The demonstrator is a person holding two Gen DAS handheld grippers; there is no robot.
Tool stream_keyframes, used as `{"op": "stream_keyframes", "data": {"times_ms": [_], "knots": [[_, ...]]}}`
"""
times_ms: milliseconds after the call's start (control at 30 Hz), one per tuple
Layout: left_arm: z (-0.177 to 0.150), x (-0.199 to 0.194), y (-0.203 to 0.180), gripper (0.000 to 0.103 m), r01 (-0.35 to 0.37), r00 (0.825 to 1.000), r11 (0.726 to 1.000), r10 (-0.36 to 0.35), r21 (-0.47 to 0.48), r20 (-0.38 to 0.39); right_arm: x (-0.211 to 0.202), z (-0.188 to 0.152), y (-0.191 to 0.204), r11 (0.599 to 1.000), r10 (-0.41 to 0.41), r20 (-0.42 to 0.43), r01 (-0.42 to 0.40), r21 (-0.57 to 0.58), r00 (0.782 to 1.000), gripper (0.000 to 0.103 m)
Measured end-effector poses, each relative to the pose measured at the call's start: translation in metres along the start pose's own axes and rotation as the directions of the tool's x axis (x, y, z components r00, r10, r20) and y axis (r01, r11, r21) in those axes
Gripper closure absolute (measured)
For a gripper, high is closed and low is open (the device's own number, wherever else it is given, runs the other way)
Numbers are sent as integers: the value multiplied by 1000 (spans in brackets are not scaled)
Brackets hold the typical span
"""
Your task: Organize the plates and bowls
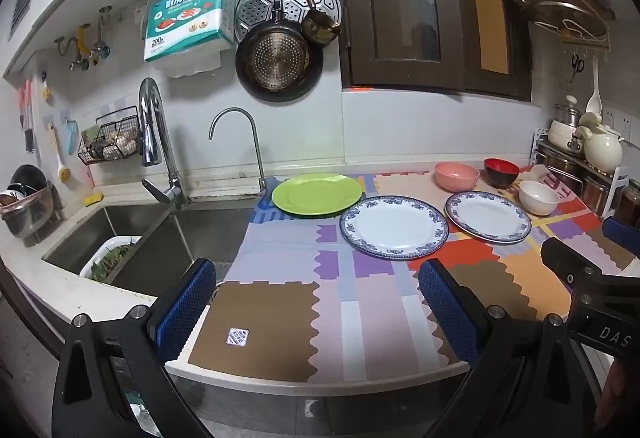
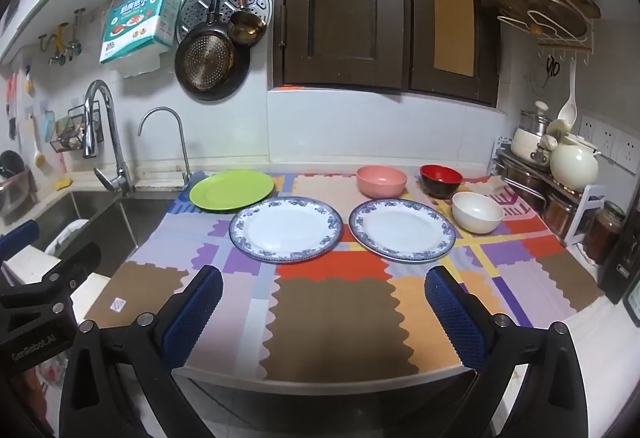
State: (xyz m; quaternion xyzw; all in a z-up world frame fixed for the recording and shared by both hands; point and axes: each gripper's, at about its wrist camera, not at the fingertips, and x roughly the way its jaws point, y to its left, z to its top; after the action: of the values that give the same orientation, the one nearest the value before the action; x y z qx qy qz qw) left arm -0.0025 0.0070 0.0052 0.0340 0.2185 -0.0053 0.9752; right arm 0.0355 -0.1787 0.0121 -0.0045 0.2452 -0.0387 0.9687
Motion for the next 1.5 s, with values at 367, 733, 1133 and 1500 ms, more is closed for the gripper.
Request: {"op": "stream_keyframes", "data": {"times_ms": [367,733,1133,1500], "knots": [[4,-1,-2,0,5,1000,1000,-5,5,14,-3,3,-4,1000,-8,8,8,1,1000,1],[5,-1,-3,0,0,1000,1000,0,8,19,-4,2,-5,1000,-12,16,12,0,1000,1],[7,0,-1,0,-1,1000,1000,1,10,20,0,4,-4,1000,-15,4,15,-3,1000,1],[9,4,0,0,3,1000,1000,-3,14,18,3,7,-4,1000,-21,3,21,-5,1000,1]]}}
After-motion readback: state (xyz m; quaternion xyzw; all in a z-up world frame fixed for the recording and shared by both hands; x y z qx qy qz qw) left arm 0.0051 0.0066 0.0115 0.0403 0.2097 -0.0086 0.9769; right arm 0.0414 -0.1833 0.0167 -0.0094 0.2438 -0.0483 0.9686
